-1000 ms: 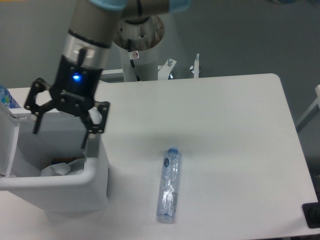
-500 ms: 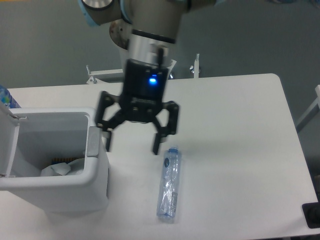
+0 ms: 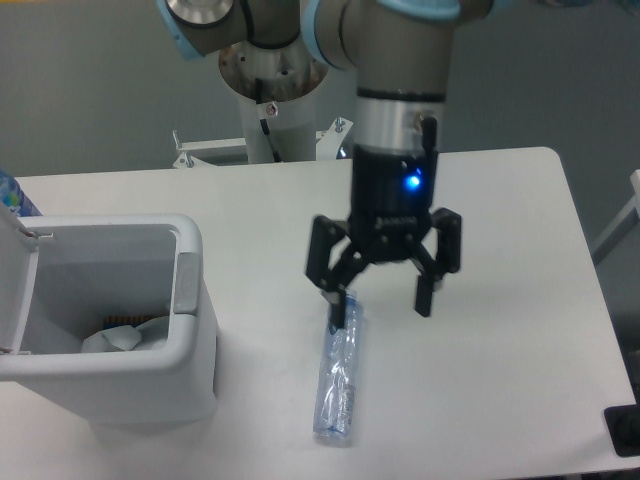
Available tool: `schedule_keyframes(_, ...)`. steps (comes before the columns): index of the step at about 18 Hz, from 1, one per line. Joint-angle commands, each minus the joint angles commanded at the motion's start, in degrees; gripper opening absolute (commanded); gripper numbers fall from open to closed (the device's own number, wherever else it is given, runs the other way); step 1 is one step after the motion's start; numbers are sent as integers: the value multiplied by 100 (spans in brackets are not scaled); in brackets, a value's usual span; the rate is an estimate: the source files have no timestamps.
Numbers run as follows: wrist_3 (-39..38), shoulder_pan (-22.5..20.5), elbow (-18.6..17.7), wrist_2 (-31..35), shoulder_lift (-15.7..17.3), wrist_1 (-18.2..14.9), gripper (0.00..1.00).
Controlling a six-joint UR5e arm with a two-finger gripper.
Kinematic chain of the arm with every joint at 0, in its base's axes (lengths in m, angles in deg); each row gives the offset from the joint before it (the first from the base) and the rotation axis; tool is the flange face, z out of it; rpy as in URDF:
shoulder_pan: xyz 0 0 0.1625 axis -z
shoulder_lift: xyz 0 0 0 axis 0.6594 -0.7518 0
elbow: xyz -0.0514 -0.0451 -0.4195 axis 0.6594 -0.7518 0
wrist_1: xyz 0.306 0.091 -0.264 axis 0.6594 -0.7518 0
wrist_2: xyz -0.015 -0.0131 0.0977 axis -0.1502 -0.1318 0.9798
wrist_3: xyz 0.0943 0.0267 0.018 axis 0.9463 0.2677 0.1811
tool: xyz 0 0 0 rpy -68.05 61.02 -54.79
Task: Place the trash in the trash can
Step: 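Move the open gripper over the clear water bottle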
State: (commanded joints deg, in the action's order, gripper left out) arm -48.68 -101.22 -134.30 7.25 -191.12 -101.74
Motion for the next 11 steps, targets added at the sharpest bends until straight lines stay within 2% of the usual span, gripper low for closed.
schedule_keyframes(5, 1679, 26, -413, 456, -273, -17, 100)
schedule_keyframes(11, 2173, 157, -448, 501, -896, -44, 100)
